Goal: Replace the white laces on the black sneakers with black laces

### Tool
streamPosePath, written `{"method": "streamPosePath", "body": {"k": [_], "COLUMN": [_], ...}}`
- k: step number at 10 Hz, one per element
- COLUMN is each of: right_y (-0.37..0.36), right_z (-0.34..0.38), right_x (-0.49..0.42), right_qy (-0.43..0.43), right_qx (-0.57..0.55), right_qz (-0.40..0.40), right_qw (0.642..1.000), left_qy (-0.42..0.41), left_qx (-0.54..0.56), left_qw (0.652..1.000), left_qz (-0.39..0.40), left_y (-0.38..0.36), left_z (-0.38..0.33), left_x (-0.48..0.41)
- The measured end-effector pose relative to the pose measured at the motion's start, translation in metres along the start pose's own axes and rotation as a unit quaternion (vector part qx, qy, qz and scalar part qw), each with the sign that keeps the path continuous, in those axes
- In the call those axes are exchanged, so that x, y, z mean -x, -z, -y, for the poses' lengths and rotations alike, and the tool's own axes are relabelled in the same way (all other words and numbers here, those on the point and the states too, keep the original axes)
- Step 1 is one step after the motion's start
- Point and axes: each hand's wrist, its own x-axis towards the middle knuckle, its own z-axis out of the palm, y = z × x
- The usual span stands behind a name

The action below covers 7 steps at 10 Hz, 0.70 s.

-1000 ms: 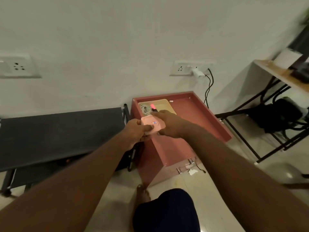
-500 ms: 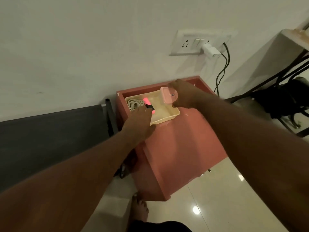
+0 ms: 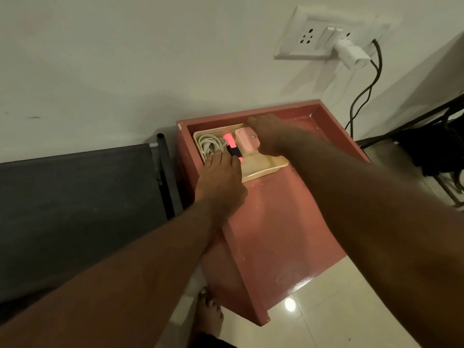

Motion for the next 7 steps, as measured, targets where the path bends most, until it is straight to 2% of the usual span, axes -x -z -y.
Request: {"method": "streamPosePath", "body": {"k": [2,7], "right_y": [-0.004,-0.032], "right_z": [0.005,0.011], "right_x": [-0.006,0.033], "right_qy": [0.001,-0.053], "right_qx": [-0.005,-0.097], "right_qz": [-0.029,-0.099], "right_qw": [1.0,0.989], "left_qy": [0.011,0.001], "left_qx": [-0.006,0.075], "left_qw": [1.0,0.997], "left_qz": [0.008,-0.032], "left_y": [0.0,0.001], "left_z": [-0.002,0.0], "left_x": [0.0,0.004]}}
